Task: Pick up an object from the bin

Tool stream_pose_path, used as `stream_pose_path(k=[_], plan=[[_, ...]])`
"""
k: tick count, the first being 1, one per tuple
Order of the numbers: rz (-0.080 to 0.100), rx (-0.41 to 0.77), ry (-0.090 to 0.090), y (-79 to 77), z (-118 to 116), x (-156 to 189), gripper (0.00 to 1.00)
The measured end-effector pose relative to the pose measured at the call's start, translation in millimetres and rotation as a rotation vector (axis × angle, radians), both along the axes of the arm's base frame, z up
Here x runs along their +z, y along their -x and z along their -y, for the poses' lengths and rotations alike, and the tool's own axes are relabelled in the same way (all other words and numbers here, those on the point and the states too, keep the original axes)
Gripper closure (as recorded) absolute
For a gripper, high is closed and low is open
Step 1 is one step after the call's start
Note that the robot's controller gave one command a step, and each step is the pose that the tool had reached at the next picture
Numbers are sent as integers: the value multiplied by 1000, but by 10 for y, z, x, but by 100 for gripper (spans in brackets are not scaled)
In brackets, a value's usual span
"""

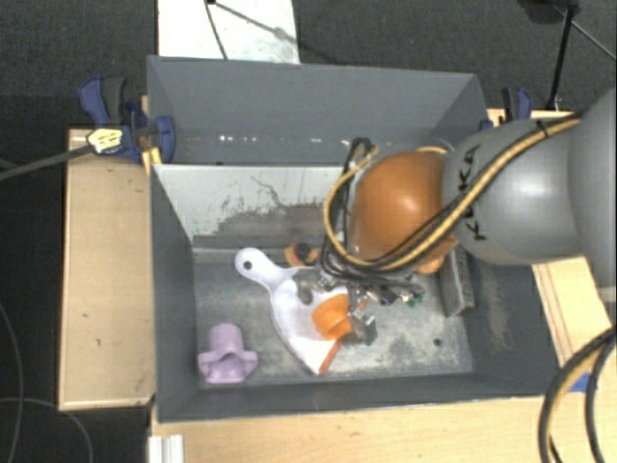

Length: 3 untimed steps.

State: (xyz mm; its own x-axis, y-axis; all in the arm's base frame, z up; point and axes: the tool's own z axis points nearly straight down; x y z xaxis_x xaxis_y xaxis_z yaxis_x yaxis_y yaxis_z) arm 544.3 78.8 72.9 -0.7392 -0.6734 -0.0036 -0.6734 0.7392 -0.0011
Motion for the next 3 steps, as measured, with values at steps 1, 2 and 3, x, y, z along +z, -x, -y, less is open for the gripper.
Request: stream_pose_path(k=[1,2,3], plan=[[-3,-58,0,195,-73,-25,0],[1,8,2,-143,219,-12,100],[1,8,2,-143,219,-11,100]])
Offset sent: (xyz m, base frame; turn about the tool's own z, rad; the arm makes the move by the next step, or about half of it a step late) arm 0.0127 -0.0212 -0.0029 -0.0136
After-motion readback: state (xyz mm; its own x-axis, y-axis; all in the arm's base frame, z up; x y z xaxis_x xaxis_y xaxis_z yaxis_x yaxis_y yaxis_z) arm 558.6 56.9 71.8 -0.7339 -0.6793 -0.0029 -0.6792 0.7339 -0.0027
